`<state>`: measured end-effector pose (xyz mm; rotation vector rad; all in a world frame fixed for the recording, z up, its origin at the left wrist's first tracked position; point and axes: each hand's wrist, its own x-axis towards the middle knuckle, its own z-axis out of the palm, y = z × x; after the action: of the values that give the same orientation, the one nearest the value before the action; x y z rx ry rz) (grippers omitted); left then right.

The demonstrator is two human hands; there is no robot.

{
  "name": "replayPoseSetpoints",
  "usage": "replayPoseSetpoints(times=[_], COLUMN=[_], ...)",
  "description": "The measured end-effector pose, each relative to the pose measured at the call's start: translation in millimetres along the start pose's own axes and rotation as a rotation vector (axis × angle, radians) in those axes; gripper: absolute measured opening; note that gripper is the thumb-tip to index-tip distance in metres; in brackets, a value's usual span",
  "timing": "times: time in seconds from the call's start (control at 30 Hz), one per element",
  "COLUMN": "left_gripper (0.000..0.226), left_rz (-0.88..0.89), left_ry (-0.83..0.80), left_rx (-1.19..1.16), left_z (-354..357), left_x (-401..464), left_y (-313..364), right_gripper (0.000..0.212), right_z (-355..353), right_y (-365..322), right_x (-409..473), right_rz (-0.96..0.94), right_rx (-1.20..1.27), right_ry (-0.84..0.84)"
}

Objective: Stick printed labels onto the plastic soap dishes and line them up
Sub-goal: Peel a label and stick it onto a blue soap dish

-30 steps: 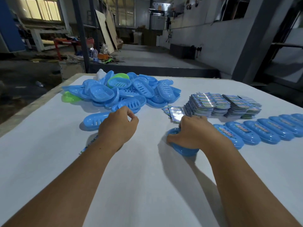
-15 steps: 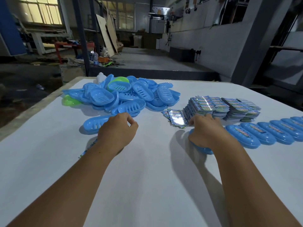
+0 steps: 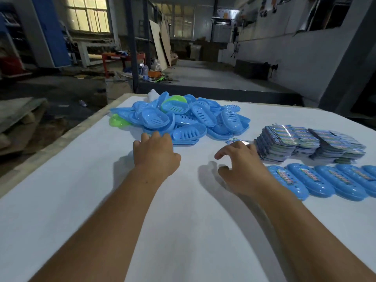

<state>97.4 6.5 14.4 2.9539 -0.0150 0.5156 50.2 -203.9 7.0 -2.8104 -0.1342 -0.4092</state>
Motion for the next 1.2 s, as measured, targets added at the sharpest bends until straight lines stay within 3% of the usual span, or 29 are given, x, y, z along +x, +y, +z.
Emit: replayPoseSetpoints(times=[0.17,0.4,0.5,0.67,0.77,0.93,1.07,1.2], left_gripper=[0.024,0.014,0.024,0.030,0.027,0.024,0.054,0.065], left_rz=[-0.051,0.004,0.100,0.367,0.433,0.447,0.502,0.487], left_ry=[-0.119,0.170,0.274,0.125,0.035,-0.035,-0.137,-0.220], left_rx=[0.064,0.076,0.018,-0.358,-0.546,-0.693,-0.655,-0.654], left_z=[1,-3,-8,-14,-11,-5,1,6], left_x=[3,4,2,-9,-15,-17,-19,-20], left_y=[-12,-6,-1,16,24,25,24,22], right_gripper=[0.032,0.032,0.036,0.048,0.043,0.022,0.006,0.016], right_z=[4,4,4,9,9,4,4,5], right_y=[-2,-4,-8,-19,-22,-14,-6,0], right_x=[1,-1,-3,-6,-2,1,4,6], right_rz=[-0.013,-0.025,-0.069,-0.051,-0.055,0.021,0.117,0.139], right_rx=[0.094,0.178,0.274,0.634,0.809,0.831,0.816,0.704], right_ry=[0.027,0.070,0.155,0.122,0.080,0.058,0.064,0.048])
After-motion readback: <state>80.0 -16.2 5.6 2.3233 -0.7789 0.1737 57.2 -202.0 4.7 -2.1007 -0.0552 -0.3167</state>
